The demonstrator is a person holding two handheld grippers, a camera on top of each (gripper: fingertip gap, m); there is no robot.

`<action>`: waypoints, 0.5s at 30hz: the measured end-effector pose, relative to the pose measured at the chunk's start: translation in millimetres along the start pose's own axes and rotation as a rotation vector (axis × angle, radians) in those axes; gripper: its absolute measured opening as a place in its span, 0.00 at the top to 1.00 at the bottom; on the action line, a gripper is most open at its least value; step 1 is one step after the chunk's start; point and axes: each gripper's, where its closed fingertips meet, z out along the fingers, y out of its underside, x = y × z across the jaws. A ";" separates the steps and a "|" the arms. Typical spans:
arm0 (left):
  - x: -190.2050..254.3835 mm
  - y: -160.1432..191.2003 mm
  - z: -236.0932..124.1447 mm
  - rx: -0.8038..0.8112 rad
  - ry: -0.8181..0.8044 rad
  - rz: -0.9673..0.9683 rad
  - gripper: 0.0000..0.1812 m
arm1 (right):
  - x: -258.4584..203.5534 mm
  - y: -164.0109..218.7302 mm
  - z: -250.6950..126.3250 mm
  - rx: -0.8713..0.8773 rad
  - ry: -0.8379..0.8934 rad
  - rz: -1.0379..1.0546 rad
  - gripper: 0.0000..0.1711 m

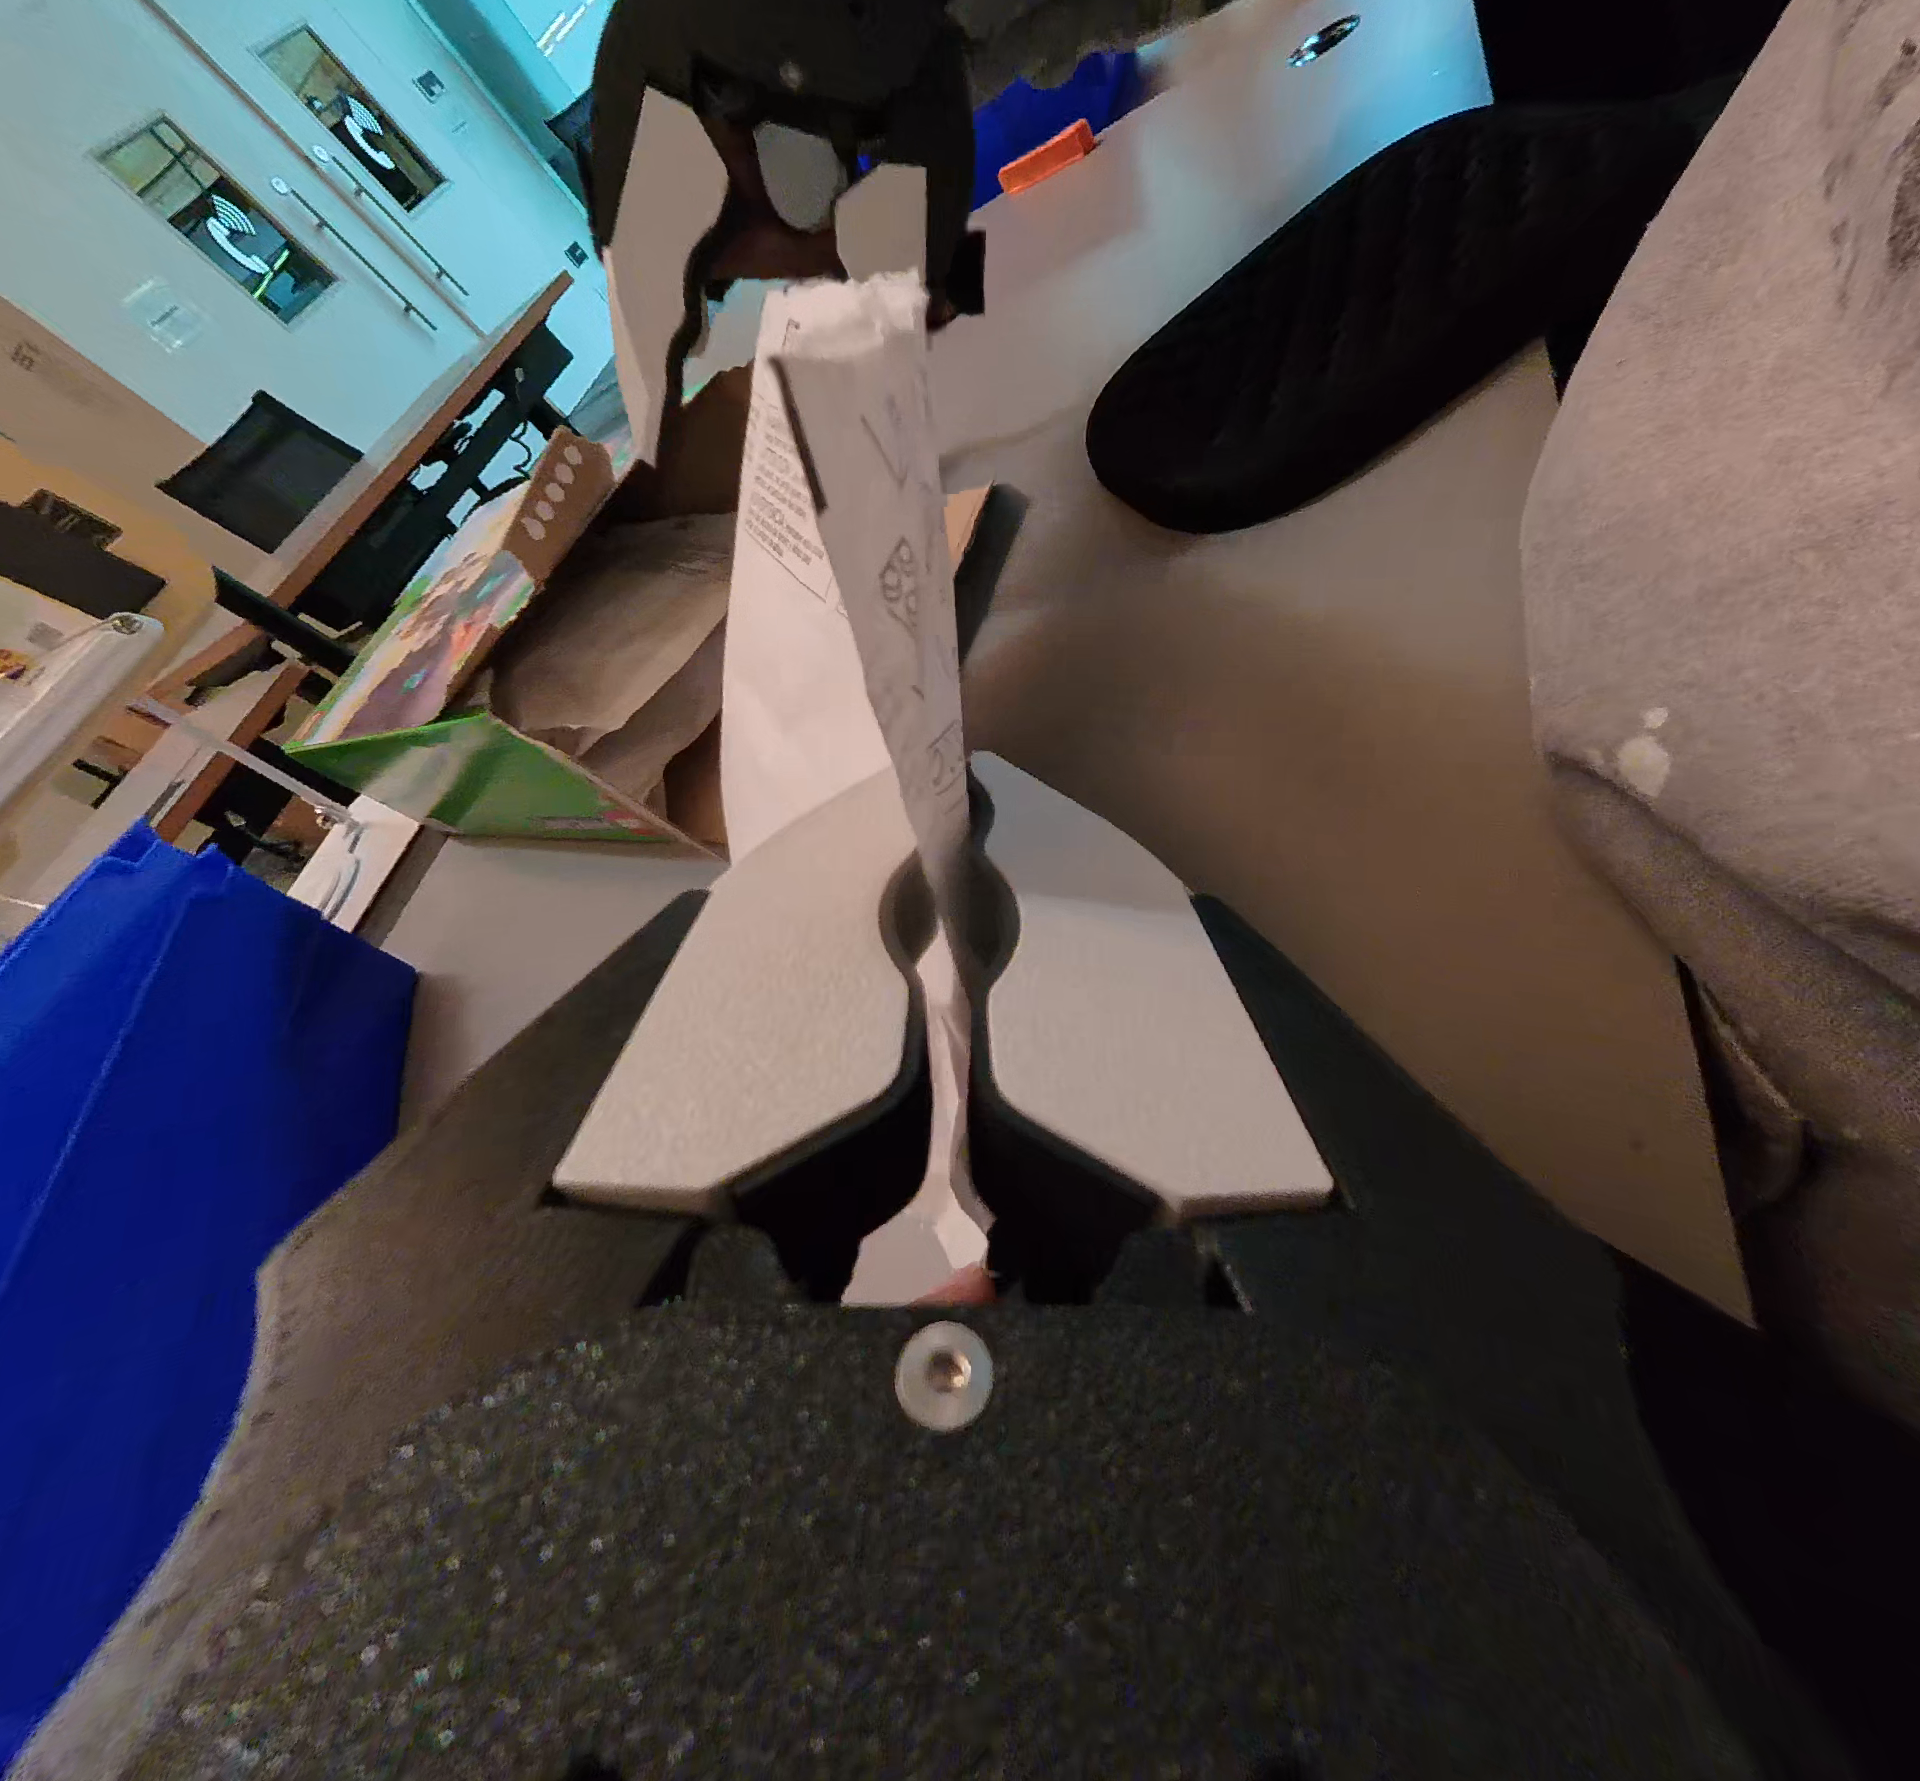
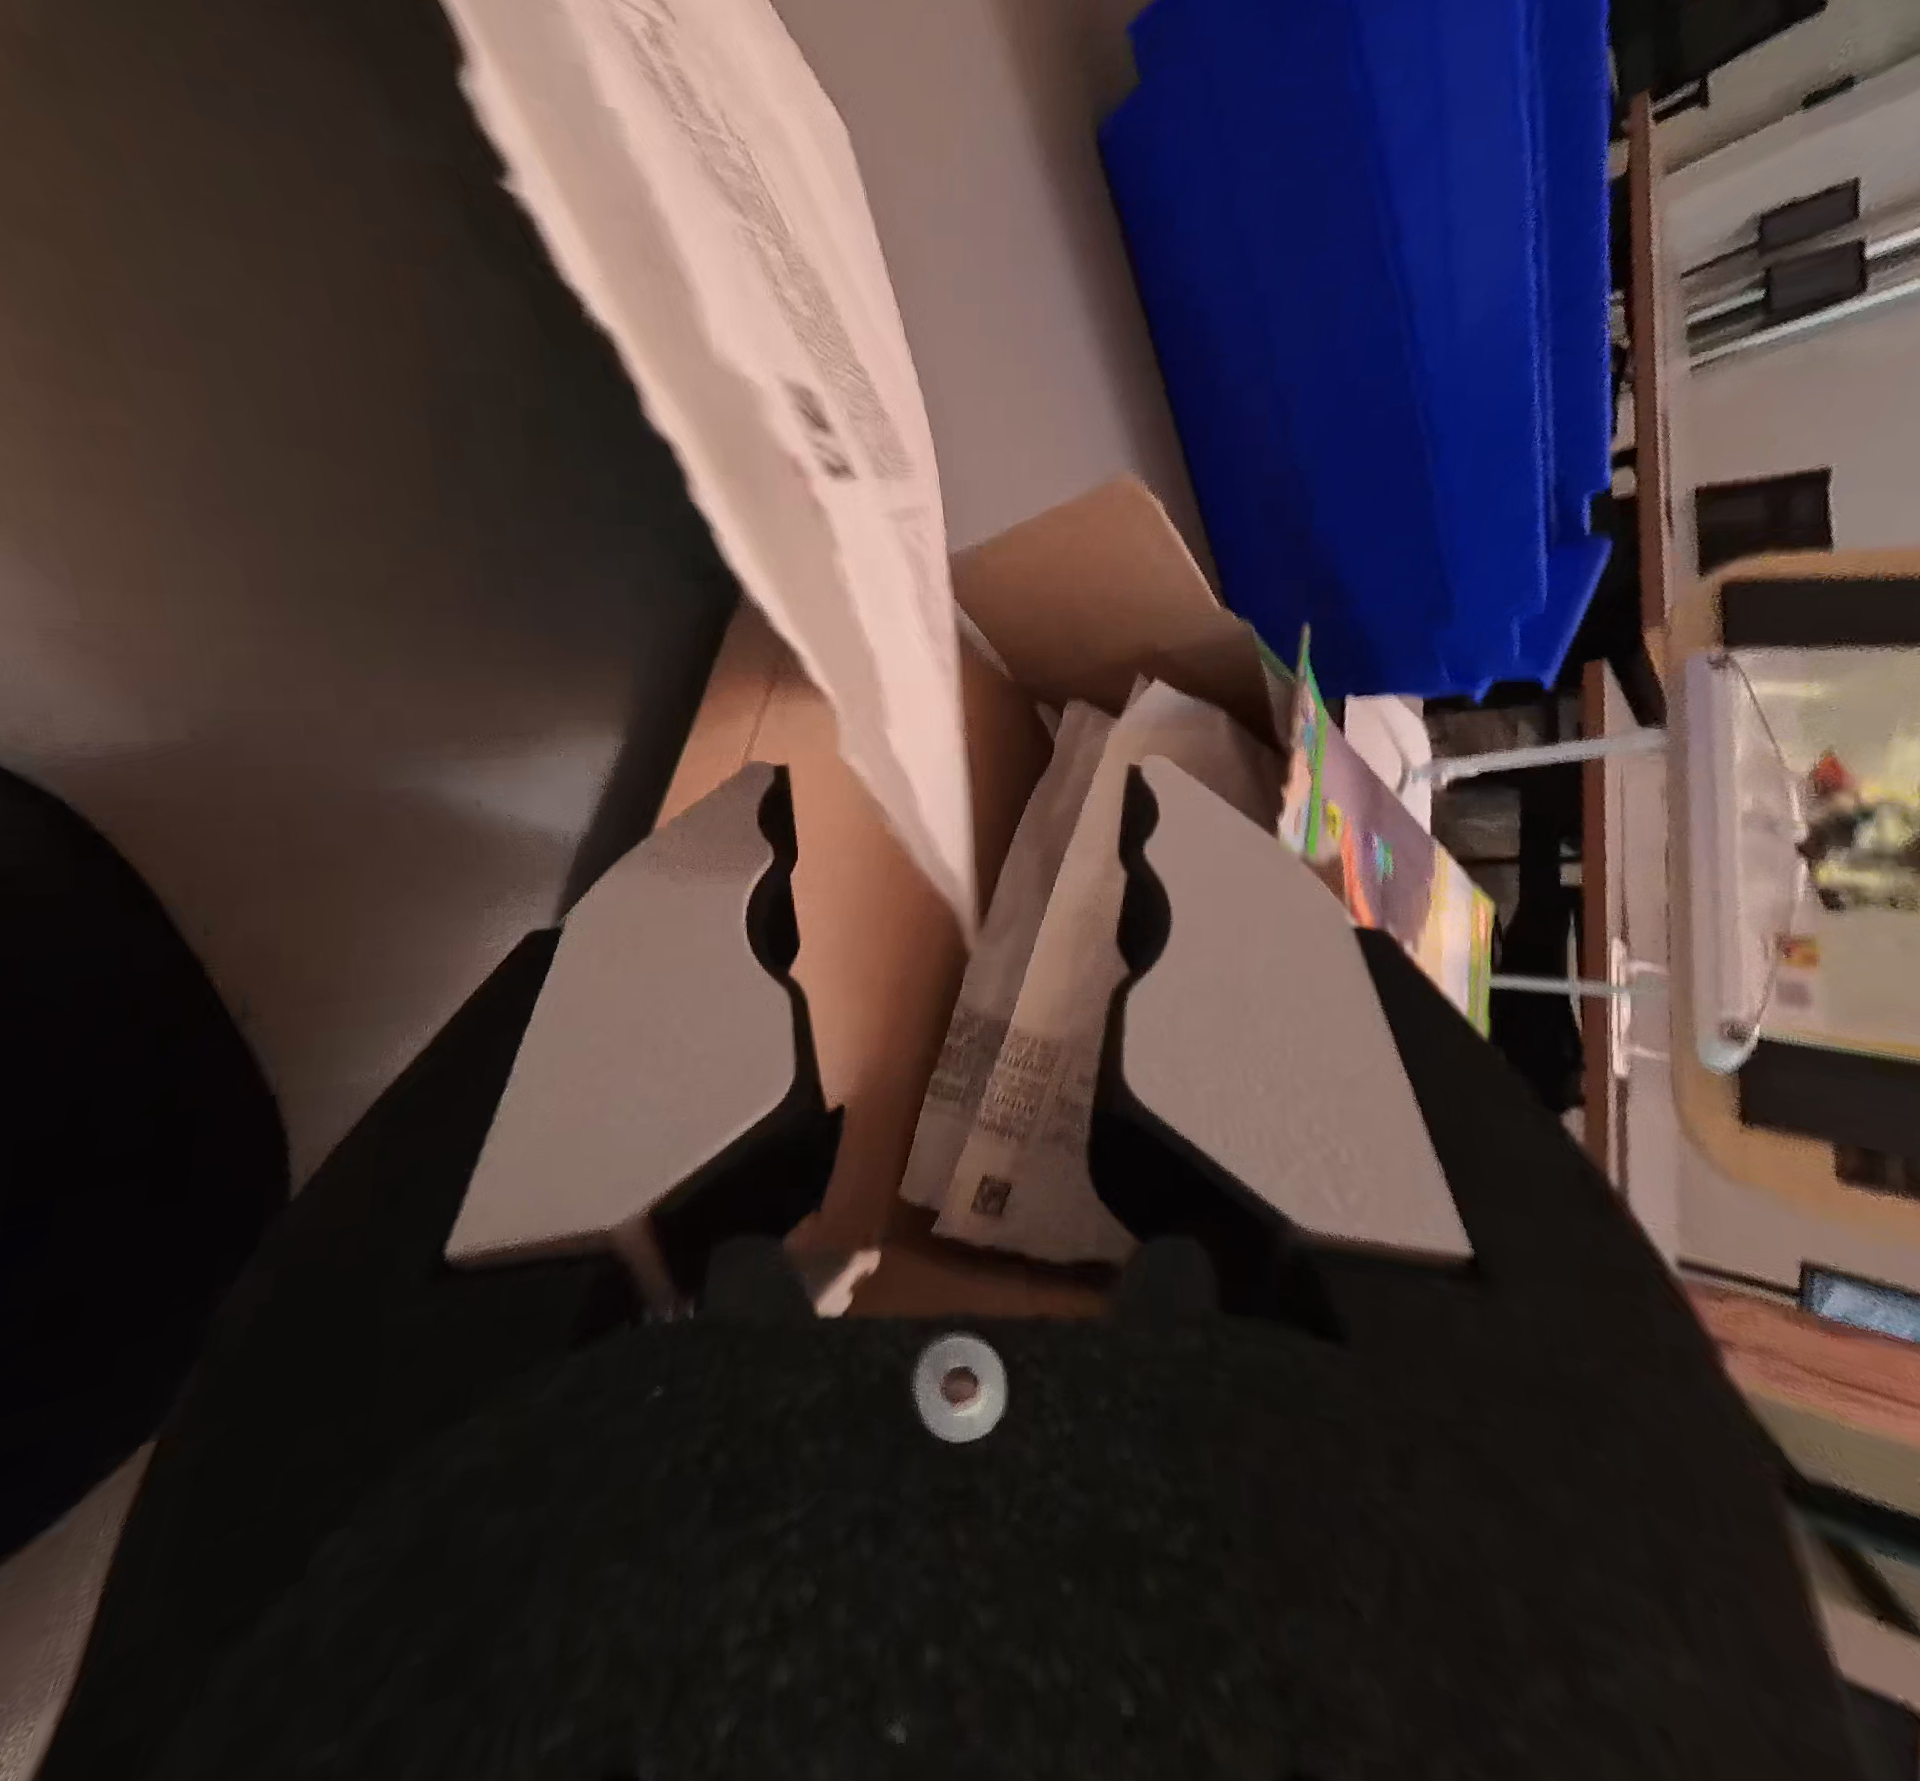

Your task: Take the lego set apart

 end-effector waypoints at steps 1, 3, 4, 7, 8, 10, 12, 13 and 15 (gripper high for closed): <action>-1.8 -0.3 -0.5 0.006 -0.001 -0.004 1.00 | -2.1 -3.3 5.6 -0.002 -0.013 -0.031 0.66; -4.0 0.2 -2.4 0.014 0.002 -0.008 1.00 | -4.9 -8.6 13.7 0.006 -0.008 -0.114 0.82; -3.0 2.3 -4.0 0.005 0.014 -0.007 1.00 | -5.0 -11.6 14.4 0.022 0.006 -0.154 0.97; -8.5 13.6 -11.1 -0.044 0.003 -0.049 1.00 | -16.3 -12.8 10.6 0.049 -0.080 -0.132 1.00; -5.5 14.9 -10.9 -0.046 0.027 -0.075 1.00 | -18.8 -12.9 9.5 0.059 -0.086 -0.145 1.00; 2.4 16.3 -7.1 -0.065 0.057 -0.063 1.00 | -22.0 -10.8 8.5 0.056 -0.097 -0.156 1.00; 7.4 17.1 -5.7 -0.076 0.084 -0.077 0.99 | -29.7 -8.9 6.6 0.058 -0.124 -0.158 1.00; 10.6 18.5 -5.6 -0.083 0.103 -0.092 0.99 | -36.5 -8.4 5.6 0.055 -0.144 -0.164 1.00; 22.6 23.8 -4.2 -0.109 0.161 -0.108 1.00 | -54.7 -6.9 4.7 0.033 -0.208 -0.173 1.00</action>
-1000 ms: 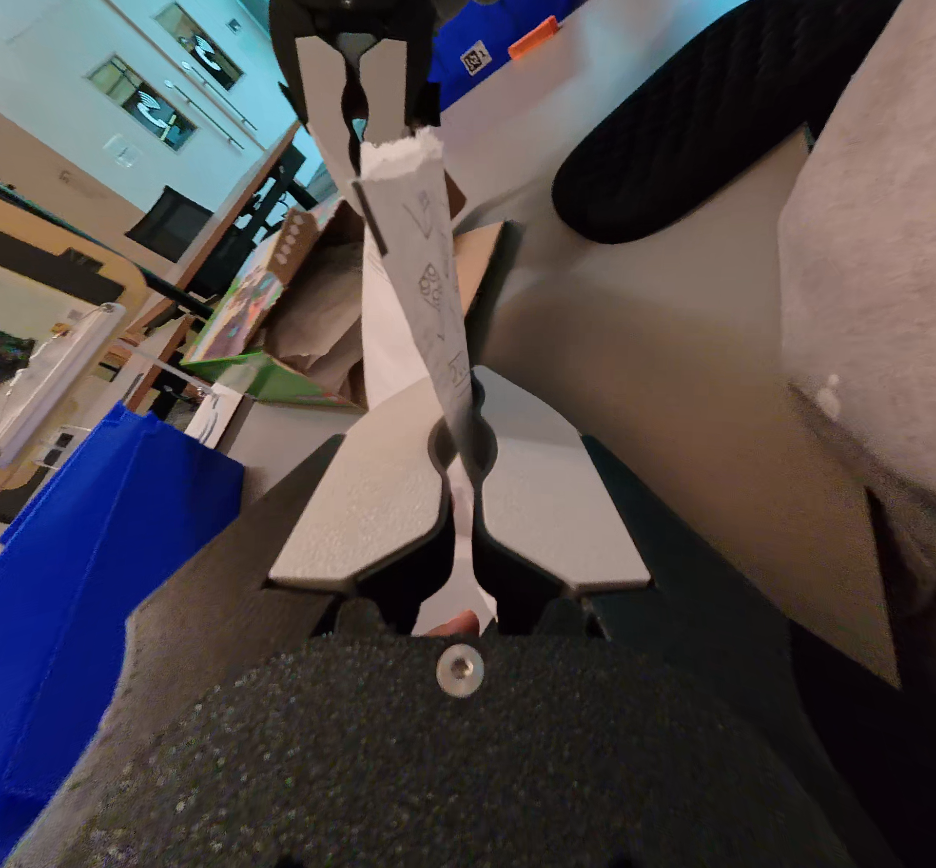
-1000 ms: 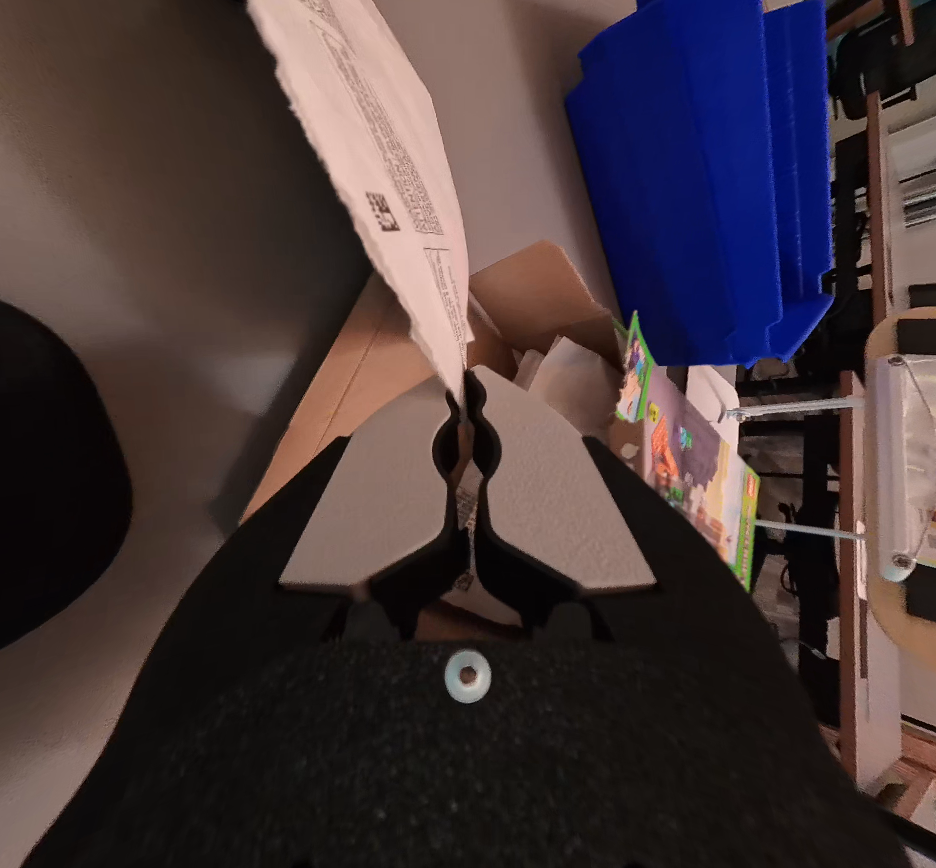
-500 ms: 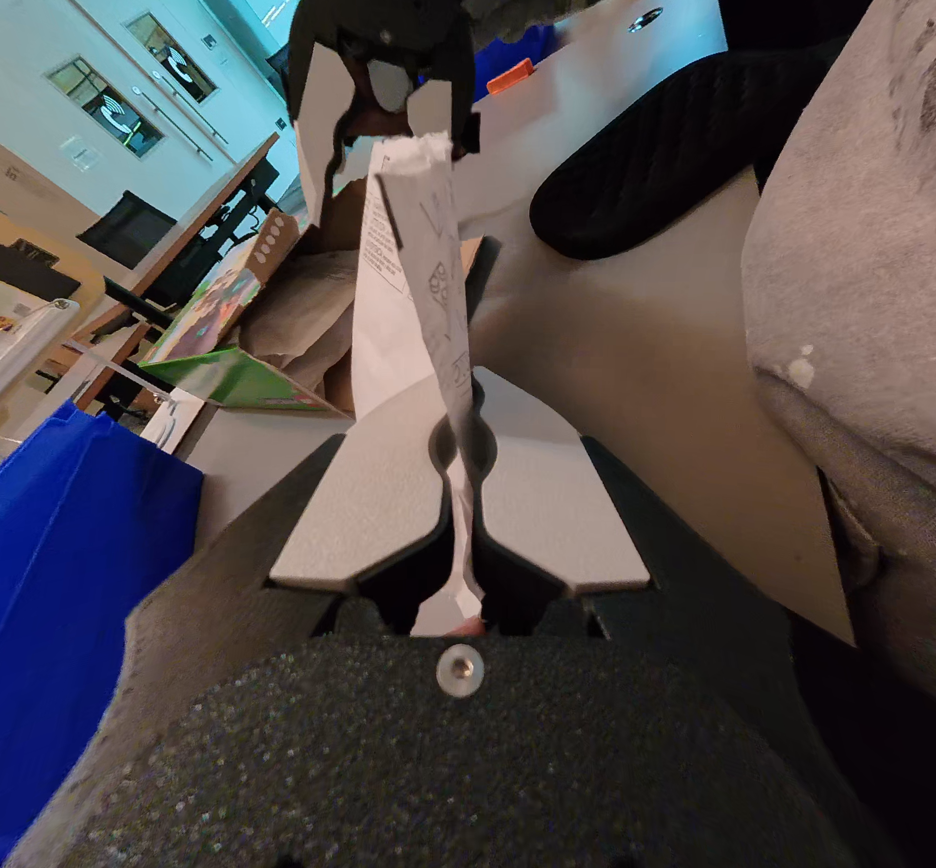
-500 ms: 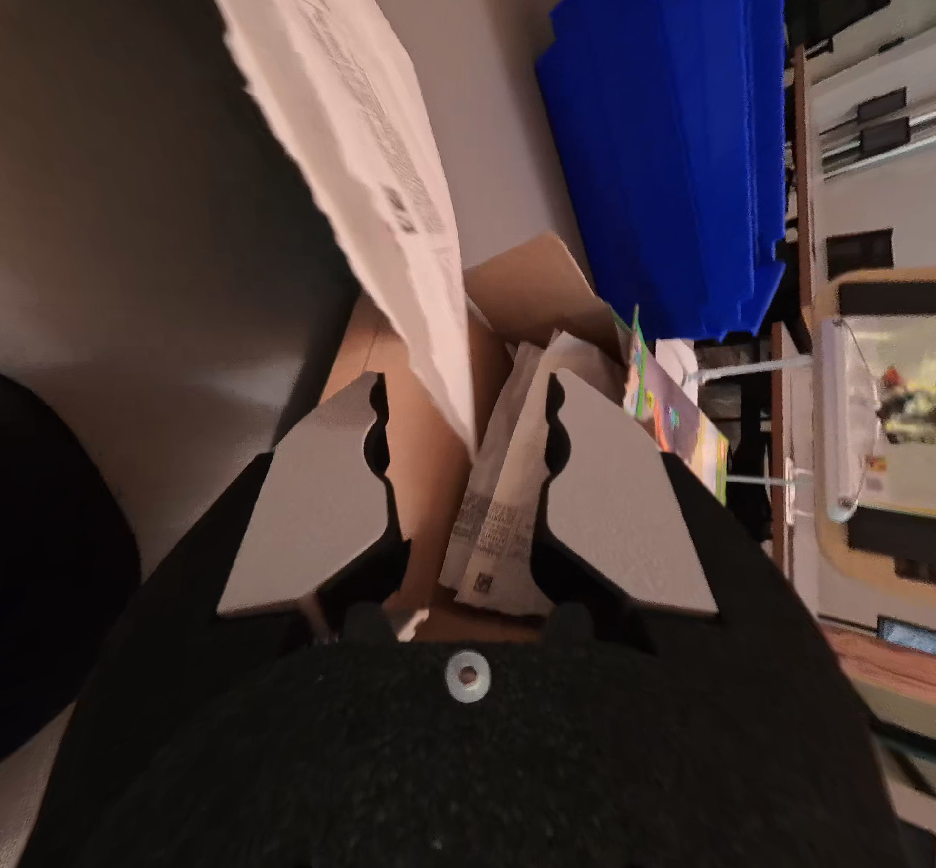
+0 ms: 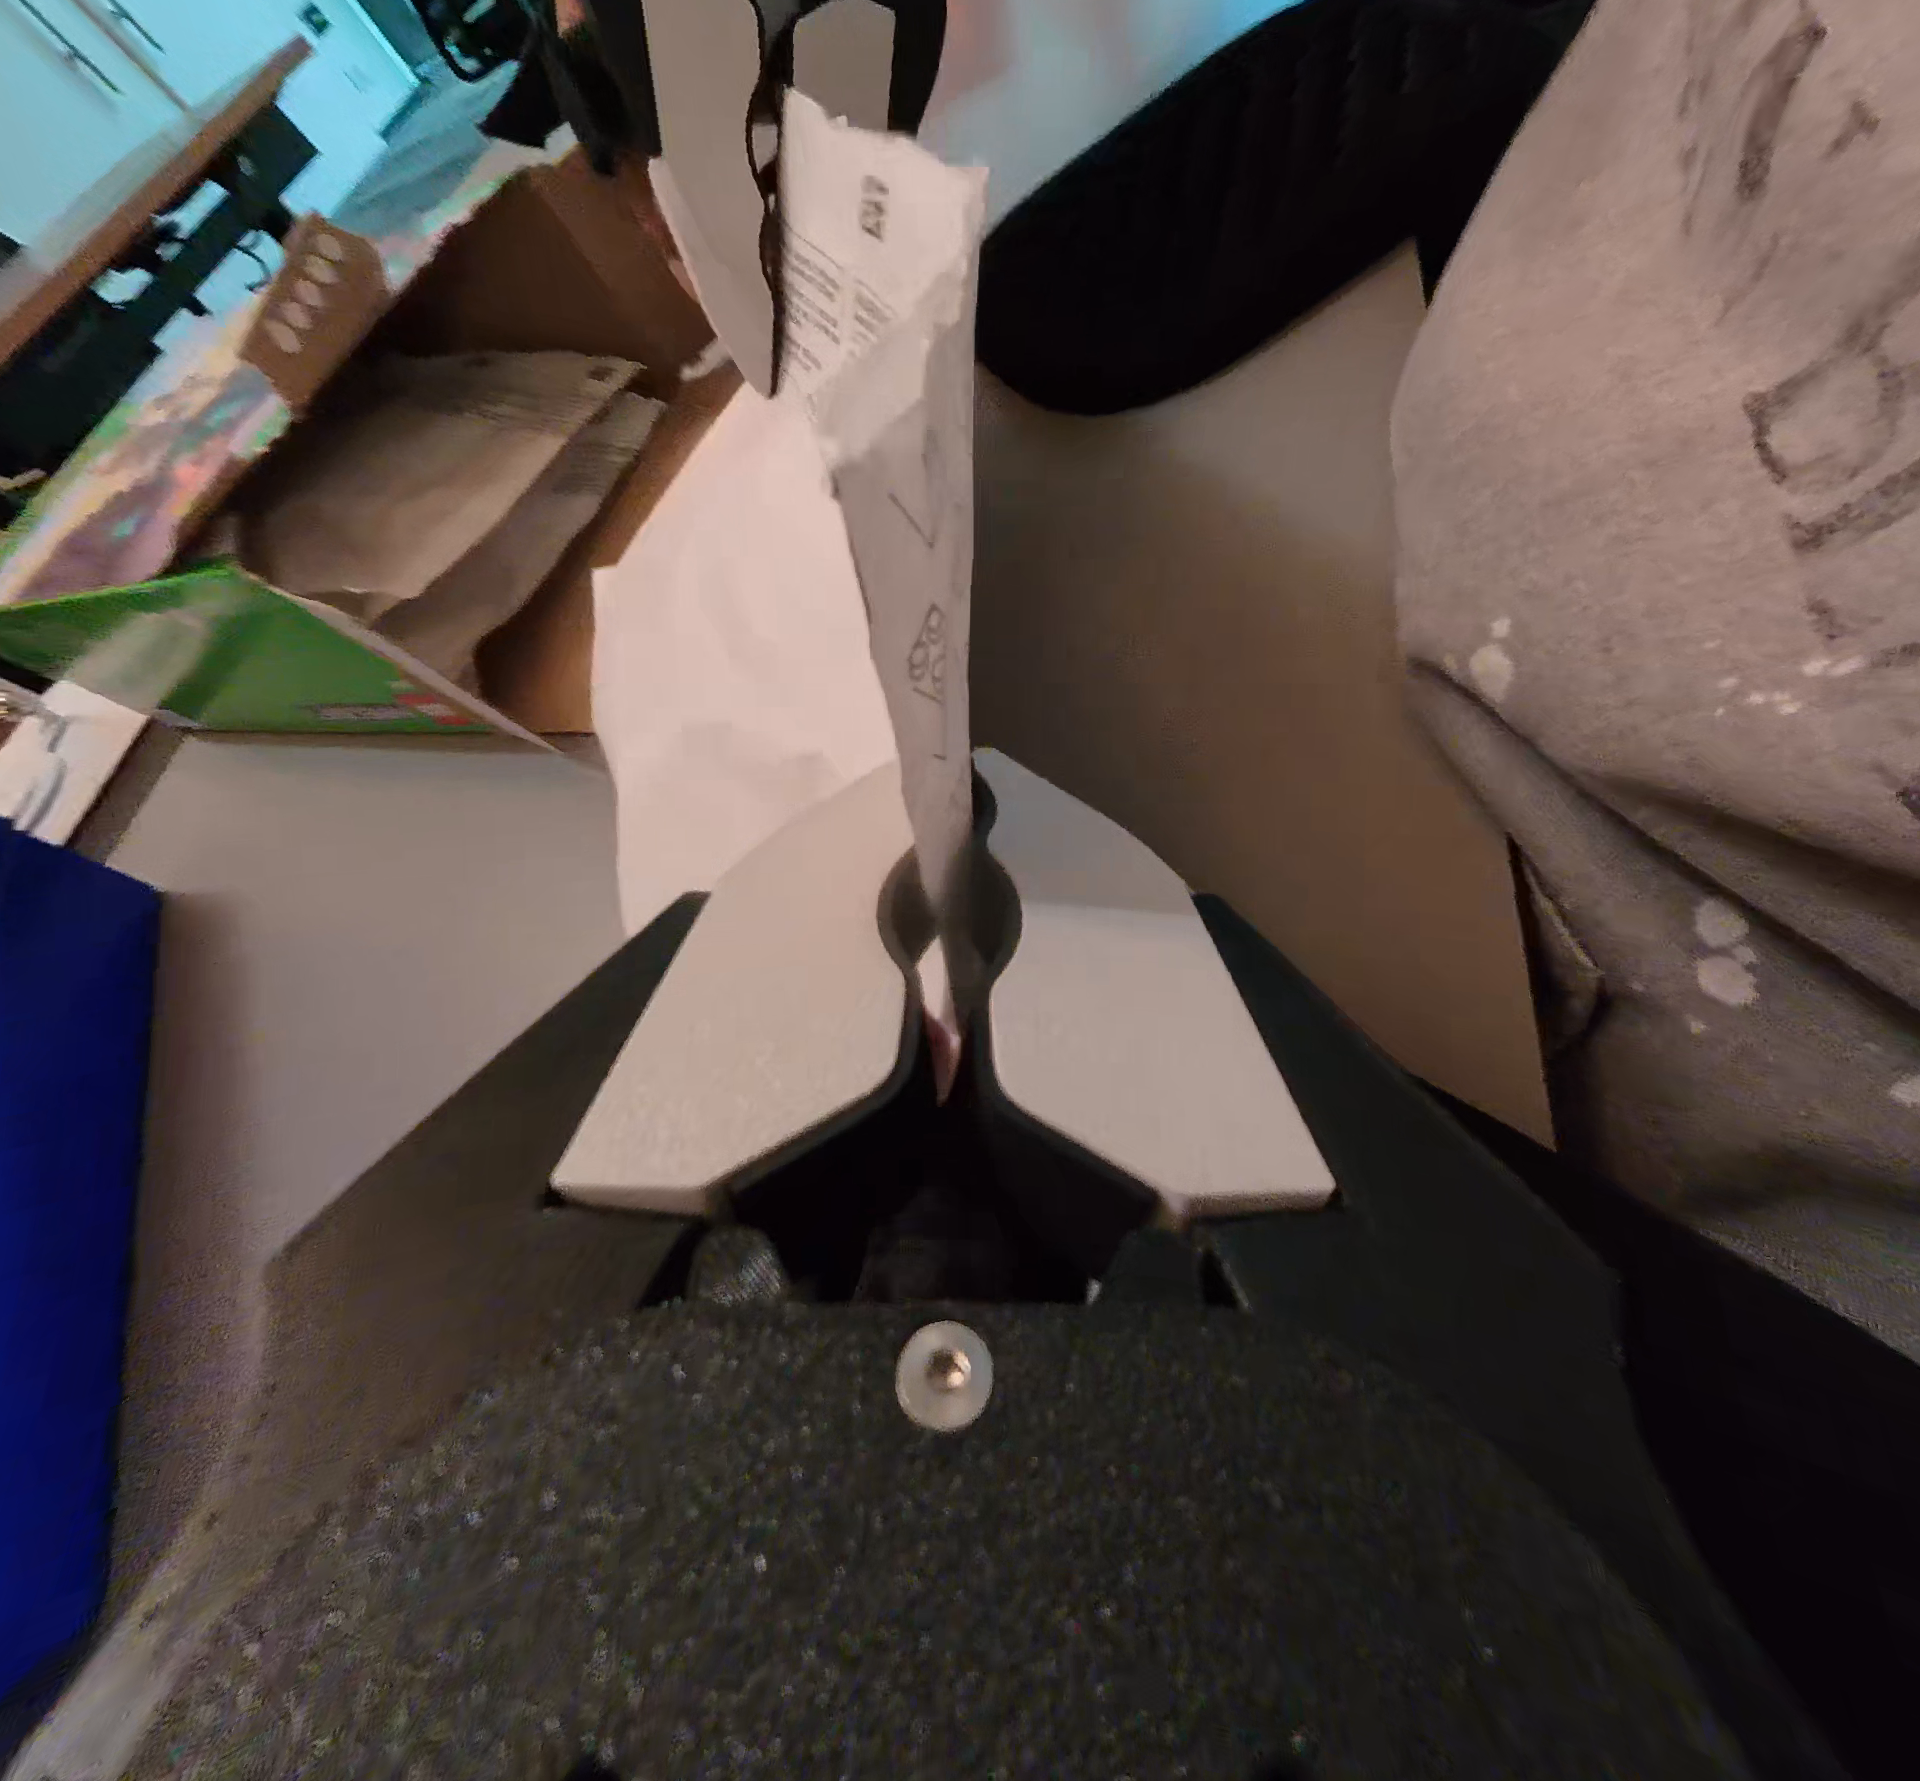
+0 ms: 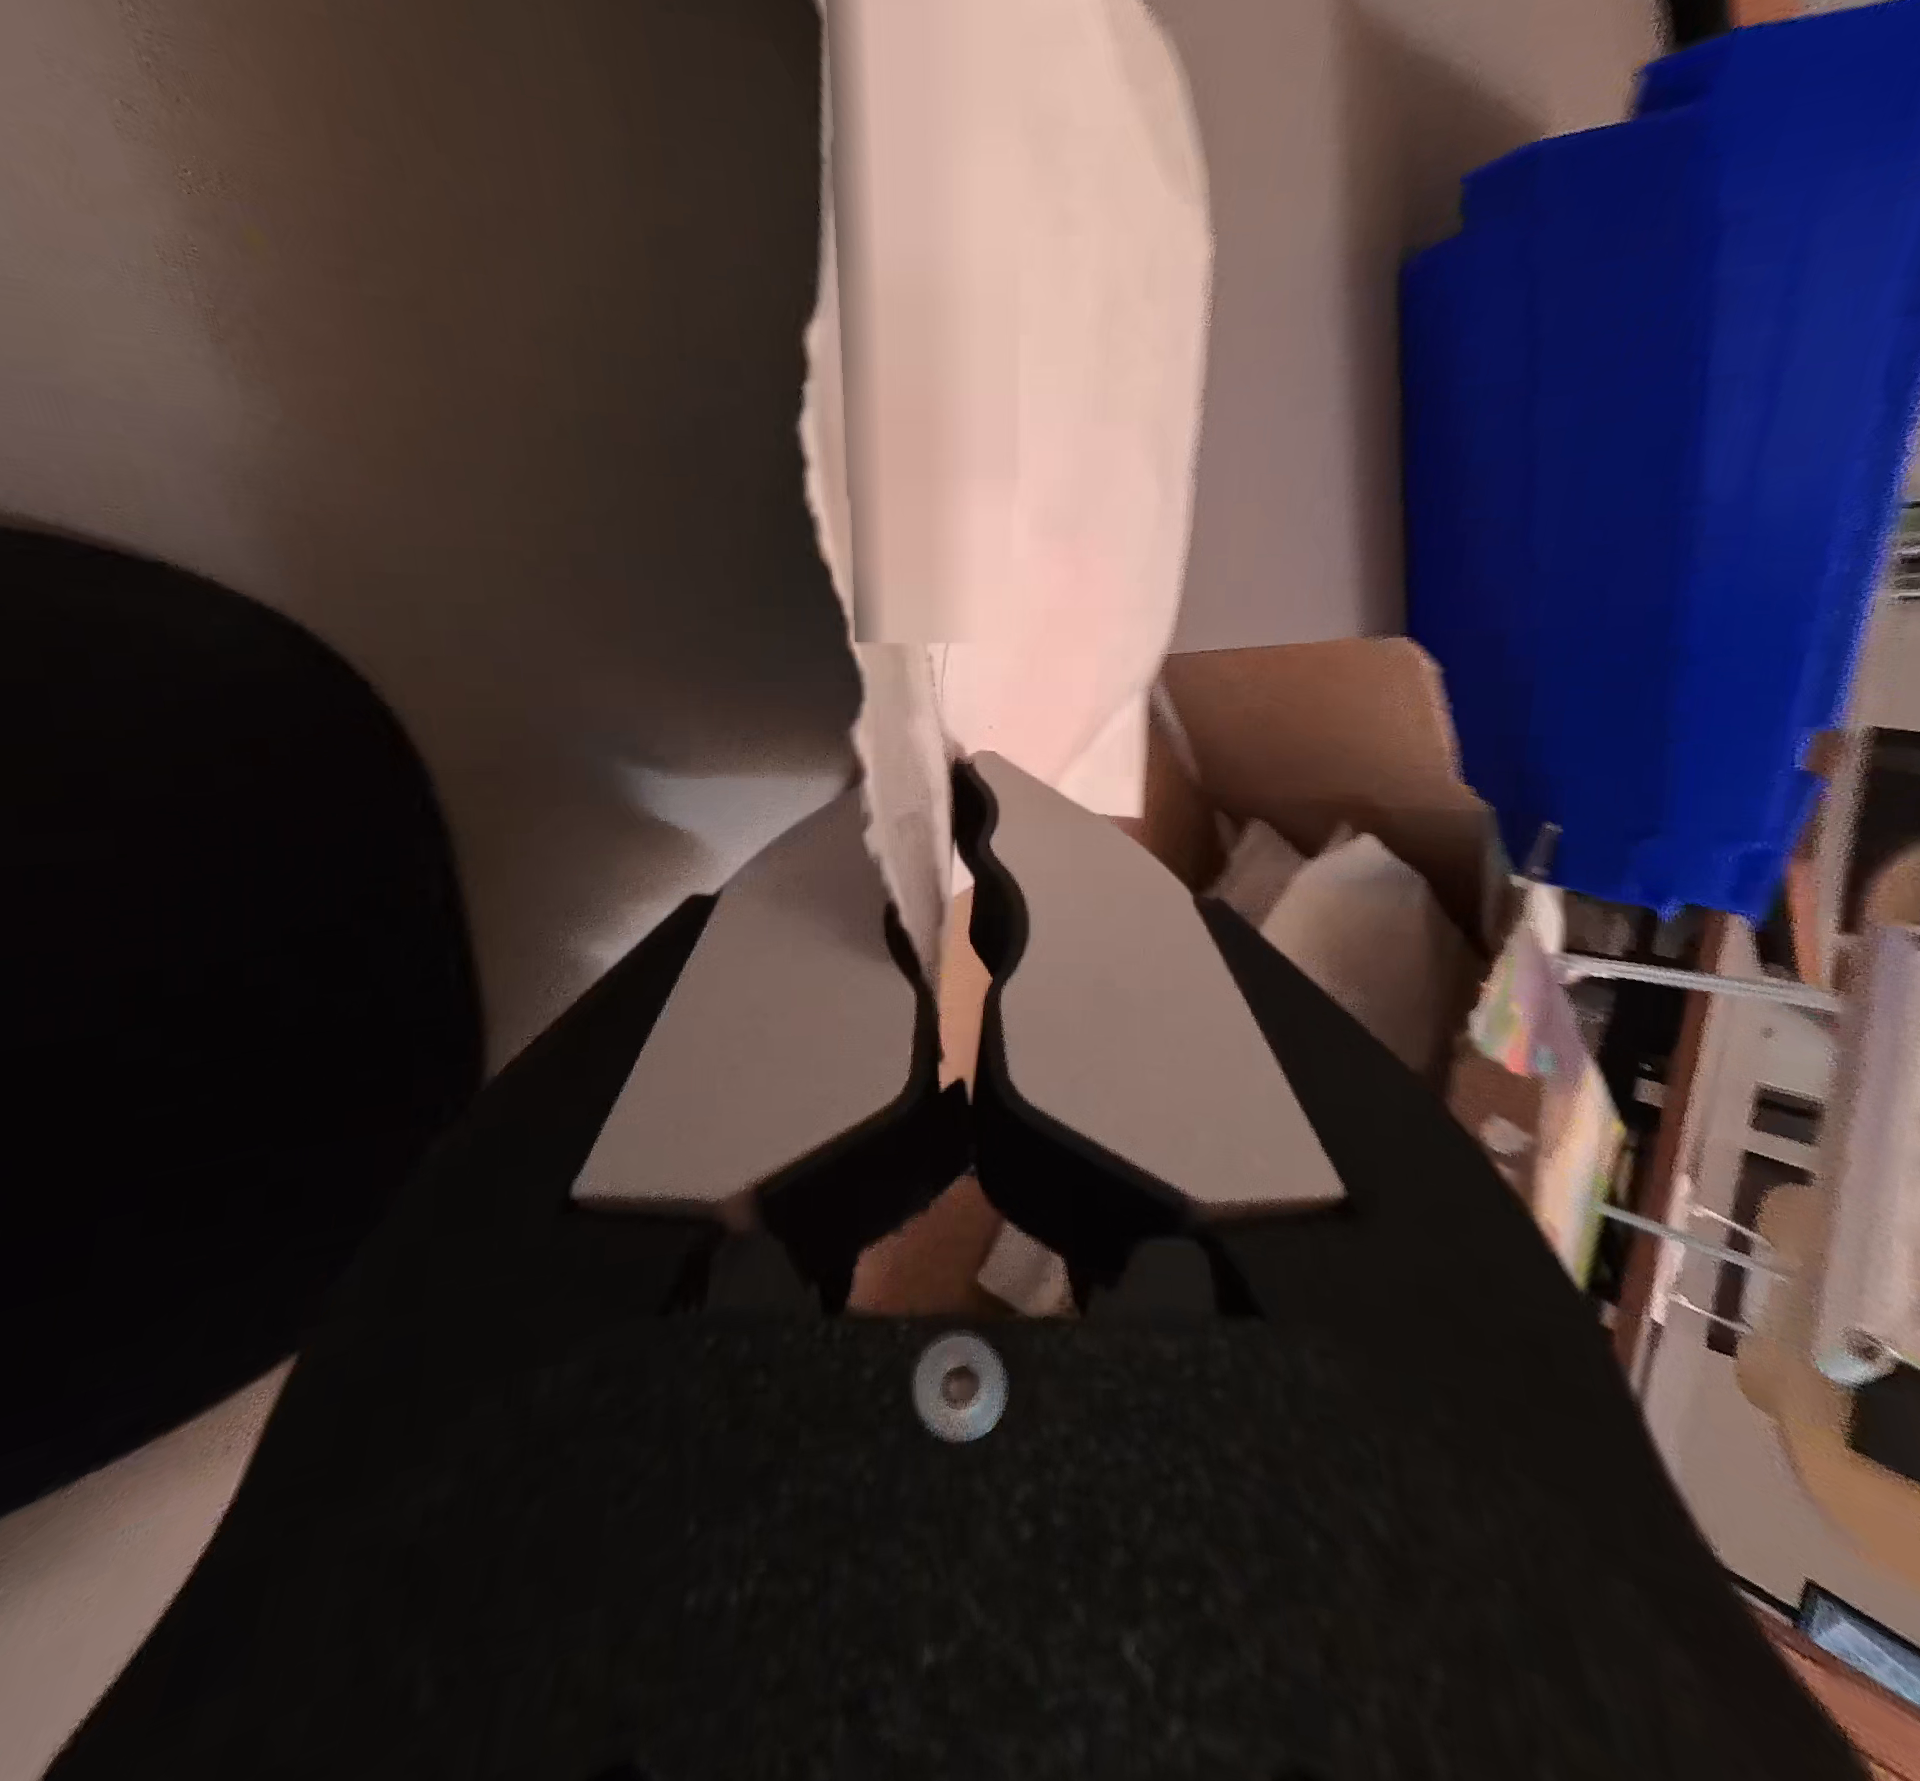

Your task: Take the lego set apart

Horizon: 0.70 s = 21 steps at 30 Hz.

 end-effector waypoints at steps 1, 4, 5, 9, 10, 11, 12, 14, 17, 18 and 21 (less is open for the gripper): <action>3.8 2.5 2.3 -0.013 0.007 0.020 0.99 | -9.1 0.2 2.3 -0.018 -0.033 -0.009 1.00; 10.2 7.2 6.9 -0.060 0.024 0.073 0.99 | -22.6 1.1 6.4 -0.050 -0.091 -0.007 1.00; 10.0 7.9 6.8 -0.061 0.022 0.077 0.99 | -23.5 0.6 6.6 -0.052 -0.102 0.021 1.00; 5.6 12.2 3.5 -0.079 -0.005 0.062 1.00 | -31.7 -7.3 -12.2 -0.007 -0.282 0.304 0.86; 5.5 12.4 3.0 -0.077 -0.008 0.064 1.00 | -34.7 -11.5 -24.5 0.032 -0.395 0.434 0.83; 5.8 11.6 2.8 -0.070 -0.009 0.061 1.00 | -33.0 -14.9 -36.5 0.078 -0.484 0.539 0.82; 5.6 11.2 2.6 -0.068 -0.009 0.055 1.00 | -25.4 -17.9 -45.1 0.128 -0.528 0.617 0.81; 4.7 10.8 2.4 -0.063 -0.012 0.053 1.00 | 1.6 -21.1 -43.1 0.198 -0.490 0.731 0.81; 4.9 14.8 3.3 -0.085 -0.005 0.062 1.00 | 22.6 -40.3 -19.2 0.273 -0.501 0.842 0.82; 5.3 15.8 3.3 -0.087 -0.003 0.062 1.00 | 24.4 -44.8 -10.9 0.282 -0.515 0.838 0.82; 3.3 18.7 -0.2 -0.085 -0.009 0.049 0.99 | 13.6 -50.5 -6.9 0.270 -0.649 0.750 0.83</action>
